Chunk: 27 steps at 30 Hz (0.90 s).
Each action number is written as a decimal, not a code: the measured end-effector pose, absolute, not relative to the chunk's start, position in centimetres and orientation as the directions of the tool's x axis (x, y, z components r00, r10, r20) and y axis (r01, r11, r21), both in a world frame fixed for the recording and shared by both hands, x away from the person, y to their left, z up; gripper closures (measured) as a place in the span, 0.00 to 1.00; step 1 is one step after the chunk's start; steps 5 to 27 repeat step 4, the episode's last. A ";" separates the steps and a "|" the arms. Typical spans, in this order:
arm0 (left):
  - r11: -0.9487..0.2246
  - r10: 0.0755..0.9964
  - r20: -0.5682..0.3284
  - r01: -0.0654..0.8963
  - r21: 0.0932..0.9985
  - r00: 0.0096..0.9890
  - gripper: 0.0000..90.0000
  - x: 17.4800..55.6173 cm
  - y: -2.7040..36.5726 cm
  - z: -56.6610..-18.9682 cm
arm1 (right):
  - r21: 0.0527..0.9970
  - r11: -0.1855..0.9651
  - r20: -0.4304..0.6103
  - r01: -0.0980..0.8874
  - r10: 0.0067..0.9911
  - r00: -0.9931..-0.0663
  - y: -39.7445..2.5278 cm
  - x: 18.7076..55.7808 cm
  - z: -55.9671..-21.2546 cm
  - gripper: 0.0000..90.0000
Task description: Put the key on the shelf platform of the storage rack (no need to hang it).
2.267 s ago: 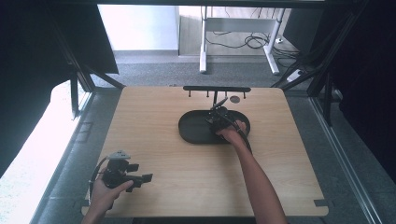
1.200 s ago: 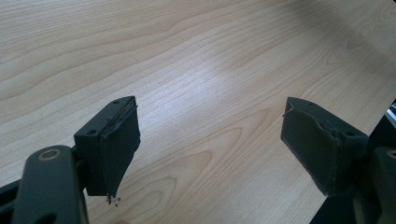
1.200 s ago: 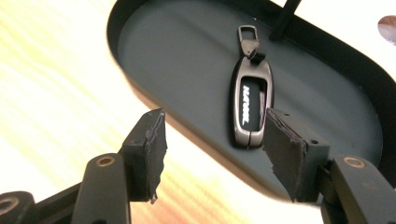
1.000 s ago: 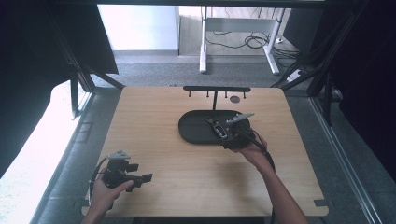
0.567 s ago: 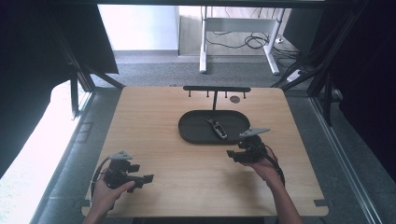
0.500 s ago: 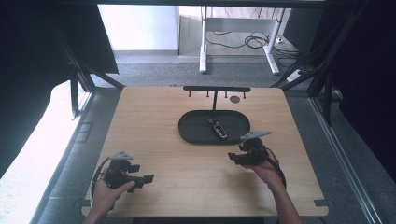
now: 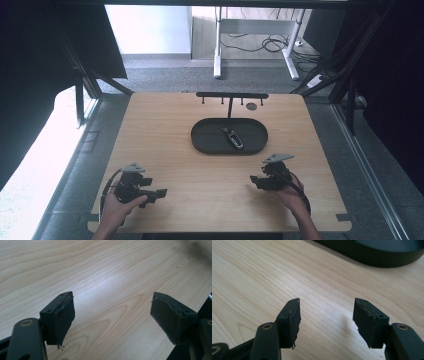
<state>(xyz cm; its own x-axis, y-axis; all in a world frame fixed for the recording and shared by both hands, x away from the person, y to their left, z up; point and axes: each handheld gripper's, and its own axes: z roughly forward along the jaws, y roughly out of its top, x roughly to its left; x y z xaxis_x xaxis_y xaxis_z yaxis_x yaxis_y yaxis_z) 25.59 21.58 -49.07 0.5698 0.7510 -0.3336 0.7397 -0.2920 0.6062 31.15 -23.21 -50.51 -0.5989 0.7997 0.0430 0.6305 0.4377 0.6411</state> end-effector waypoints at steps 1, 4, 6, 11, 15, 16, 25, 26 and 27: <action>-0.292 0.750 -0.335 0.740 0.606 0.570 0.22 25.6 21.5 -49.1 | 0.649 0.434 0.042 0.625 0.800 -0.598 -23.2 31.1 -50.4 0.44; -0.288 0.751 -0.336 0.740 0.607 0.568 0.22 25.7 21.6 -49.0 | 0.665 0.439 0.030 0.605 0.793 -0.608 -23.0 30.9 -50.2 0.44; -0.288 0.751 -0.336 0.740 0.607 0.568 0.22 25.7 21.6 -49.0 | 0.665 0.439 0.030 0.605 0.793 -0.608 -23.0 30.9 -50.2 0.44; -0.288 0.751 -0.336 0.740 0.607 0.568 0.22 25.7 21.6 -49.0 | 0.665 0.439 0.030 0.605 0.793 -0.608 -23.0 30.9 -50.2 0.44; -0.288 0.751 -0.336 0.740 0.607 0.568 0.22 25.7 21.6 -49.0 | 0.665 0.439 0.030 0.605 0.793 -0.608 -23.0 30.9 -50.2 0.44; -0.288 0.751 -0.336 0.740 0.607 0.568 0.22 25.7 21.6 -49.0 | 0.665 0.439 0.030 0.605 0.793 -0.608 -23.0 30.9 -50.2 0.44; -0.288 0.751 -0.336 0.740 0.607 0.568 0.22 25.7 21.6 -49.0 | 0.665 0.439 0.030 0.605 0.793 -0.608 -23.0 30.9 -50.2 0.44; -0.288 0.751 -0.336 0.740 0.607 0.568 0.22 25.7 21.6 -49.0 | 0.665 0.439 0.030 0.605 0.793 -0.608 -23.0 30.9 -50.2 0.44; -0.288 0.751 -0.336 0.740 0.607 0.568 0.22 25.7 21.6 -49.0 | 0.665 0.439 0.030 0.605 0.793 -0.608 -23.0 30.9 -50.2 0.44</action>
